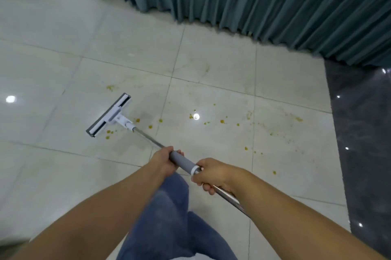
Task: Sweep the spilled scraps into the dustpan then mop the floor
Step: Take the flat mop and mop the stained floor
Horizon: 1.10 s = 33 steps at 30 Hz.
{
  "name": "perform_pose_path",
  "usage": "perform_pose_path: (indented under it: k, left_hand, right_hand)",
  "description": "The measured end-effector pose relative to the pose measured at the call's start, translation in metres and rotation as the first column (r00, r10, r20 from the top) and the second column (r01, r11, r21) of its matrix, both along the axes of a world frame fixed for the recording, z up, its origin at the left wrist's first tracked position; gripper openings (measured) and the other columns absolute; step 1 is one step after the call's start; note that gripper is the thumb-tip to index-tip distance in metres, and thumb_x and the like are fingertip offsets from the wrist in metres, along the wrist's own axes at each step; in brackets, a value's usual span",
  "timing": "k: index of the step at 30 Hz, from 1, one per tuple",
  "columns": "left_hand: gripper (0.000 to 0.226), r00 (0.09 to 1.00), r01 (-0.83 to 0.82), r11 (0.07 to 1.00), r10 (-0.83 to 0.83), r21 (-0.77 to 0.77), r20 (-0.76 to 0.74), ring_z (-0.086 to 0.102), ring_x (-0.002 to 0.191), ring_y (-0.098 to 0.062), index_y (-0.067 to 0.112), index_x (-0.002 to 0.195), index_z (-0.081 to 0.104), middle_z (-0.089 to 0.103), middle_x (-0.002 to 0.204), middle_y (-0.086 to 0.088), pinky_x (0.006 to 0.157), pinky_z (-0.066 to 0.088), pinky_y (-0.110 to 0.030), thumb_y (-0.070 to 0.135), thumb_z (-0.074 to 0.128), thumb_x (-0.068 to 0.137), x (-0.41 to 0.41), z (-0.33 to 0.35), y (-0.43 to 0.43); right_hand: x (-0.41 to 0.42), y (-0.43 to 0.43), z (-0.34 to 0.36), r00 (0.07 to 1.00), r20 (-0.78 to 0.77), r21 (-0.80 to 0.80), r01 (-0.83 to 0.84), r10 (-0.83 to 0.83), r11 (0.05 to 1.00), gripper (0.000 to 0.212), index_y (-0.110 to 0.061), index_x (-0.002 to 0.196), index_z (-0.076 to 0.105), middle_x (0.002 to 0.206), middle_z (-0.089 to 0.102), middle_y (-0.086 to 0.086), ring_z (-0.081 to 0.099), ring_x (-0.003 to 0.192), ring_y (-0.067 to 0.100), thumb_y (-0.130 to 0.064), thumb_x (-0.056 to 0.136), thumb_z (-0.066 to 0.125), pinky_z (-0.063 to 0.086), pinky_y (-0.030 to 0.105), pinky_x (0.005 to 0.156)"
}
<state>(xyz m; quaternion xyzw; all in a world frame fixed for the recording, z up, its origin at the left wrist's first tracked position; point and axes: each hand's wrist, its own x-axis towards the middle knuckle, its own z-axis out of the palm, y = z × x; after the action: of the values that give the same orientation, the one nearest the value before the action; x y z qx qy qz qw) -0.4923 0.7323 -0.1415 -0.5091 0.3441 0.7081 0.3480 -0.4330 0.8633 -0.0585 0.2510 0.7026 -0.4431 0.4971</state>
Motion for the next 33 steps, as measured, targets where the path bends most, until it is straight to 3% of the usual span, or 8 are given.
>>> perform_pose_path:
  k: [2, 5, 12, 16, 20, 26, 29, 33]
  left_hand:
    - [0.013, 0.998, -0.062, 0.998, 0.062, -0.007, 0.002, 0.047, 0.069, -0.021, 0.002, 0.099, 0.046, 0.047, 0.078, -0.011, 0.086, 0.044, -0.03, 0.013, 0.039, 0.1, -0.03, -0.013, -0.023]
    - [0.014, 0.986, -0.165, 0.986, 0.165, -0.036, -0.006, 0.048, 0.069, -0.021, 0.003, 0.109, 0.041, 0.048, 0.079, -0.012, 0.09, 0.041, -0.03, 0.014, 0.038, 0.101, -0.085, -0.029, -0.06]
    - [0.012, 0.948, -0.314, 0.947, 0.309, -0.074, -0.074, 0.054, 0.075, -0.022, 0.003, 0.11, 0.041, 0.051, 0.084, -0.016, 0.092, 0.043, -0.034, 0.01, 0.041, 0.1, -0.22, -0.07, -0.148]
    - [0.008, 0.936, -0.343, 0.936, 0.334, -0.08, -0.112, 0.054, 0.078, -0.019, 0.002, 0.099, 0.048, 0.051, 0.091, -0.013, 0.095, 0.04, -0.033, 0.003, 0.039, 0.098, -0.268, -0.098, -0.182]
    - [0.031, 0.936, -0.349, 0.934, 0.342, -0.081, -0.087, 0.056, 0.078, -0.022, 0.001, 0.128, 0.041, 0.055, 0.092, -0.017, 0.093, 0.042, -0.036, 0.002, 0.043, 0.097, -0.287, -0.123, -0.189]
    - [0.043, 0.917, -0.397, 0.911, 0.398, -0.114, -0.011, 0.049, 0.127, -0.028, -0.009, 0.137, 0.035, 0.047, 0.138, -0.022, 0.103, 0.041, -0.037, 0.005, 0.046, 0.097, -0.277, -0.121, -0.156]
    - [0.043, 0.927, -0.372, 0.914, 0.376, -0.16, -0.003, 0.054, 0.121, -0.027, -0.008, 0.137, 0.036, 0.048, 0.138, -0.021, 0.103, 0.042, -0.035, 0.004, 0.046, 0.097, -0.27, -0.114, -0.14]
    - [0.044, 0.935, -0.353, 0.918, 0.354, -0.178, -0.027, 0.062, 0.088, -0.026, -0.005, 0.138, 0.034, 0.051, 0.128, -0.02, 0.088, 0.052, -0.038, 0.006, 0.046, 0.097, -0.258, -0.108, -0.115]
  right_hand:
    - [-0.039, -0.019, -0.009, 0.999, 0.018, -0.004, -0.051, 0.051, 0.999, 0.023, -0.005, 0.108, 0.054, 0.074, 0.051, 0.009, 0.045, 0.053, 0.013, -0.005, 0.085, 0.051, 0.041, 0.023, 0.046]
    - [-0.107, -0.057, -0.028, 0.991, 0.024, -0.011, -0.13, 0.13, 0.991, 0.03, -0.003, 0.114, 0.056, 0.079, 0.054, 0.014, 0.047, 0.054, 0.015, -0.007, 0.084, 0.052, 0.041, 0.026, 0.049]
    - [-0.274, -0.155, -0.075, 0.986, 0.039, -0.078, -0.161, 0.165, 0.984, 0.02, 0.002, 0.109, 0.055, 0.068, 0.052, 0.01, 0.043, 0.048, 0.014, -0.003, 0.089, 0.053, 0.037, 0.023, 0.042]
    - [-0.336, -0.201, -0.103, 0.984, 0.081, -0.091, -0.149, 0.157, 0.985, 0.031, 0.011, 0.121, 0.05, 0.068, 0.054, 0.011, 0.044, 0.049, 0.014, 0.0, 0.093, 0.05, 0.037, 0.015, 0.036]
    - [-0.361, -0.204, -0.121, 0.97, 0.108, -0.108, -0.206, 0.218, 0.973, 0.023, 0.001, 0.115, 0.052, 0.074, 0.06, 0.012, 0.054, 0.048, 0.012, -0.003, 0.092, 0.054, 0.045, 0.017, 0.041]
    - [-0.342, -0.151, -0.105, 0.931, 0.324, -0.149, -0.126, 0.169, 0.981, 0.022, -0.006, 0.111, 0.052, 0.078, 0.065, 0.011, 0.051, 0.051, 0.011, -0.022, 0.097, 0.05, 0.046, 0.016, 0.046]
    - [-0.323, -0.125, -0.094, 0.919, 0.373, -0.135, -0.082, 0.128, 0.987, 0.026, -0.006, 0.109, 0.056, 0.067, 0.055, 0.005, 0.046, 0.049, 0.01, -0.028, 0.098, 0.047, 0.04, 0.016, 0.044]
    - [-0.306, -0.097, -0.088, 0.929, 0.367, -0.147, 0.017, 0.038, 0.989, 0.027, -0.008, 0.094, 0.055, 0.062, 0.049, 0.001, 0.042, 0.048, 0.009, -0.032, 0.1, 0.044, 0.037, 0.015, 0.042]
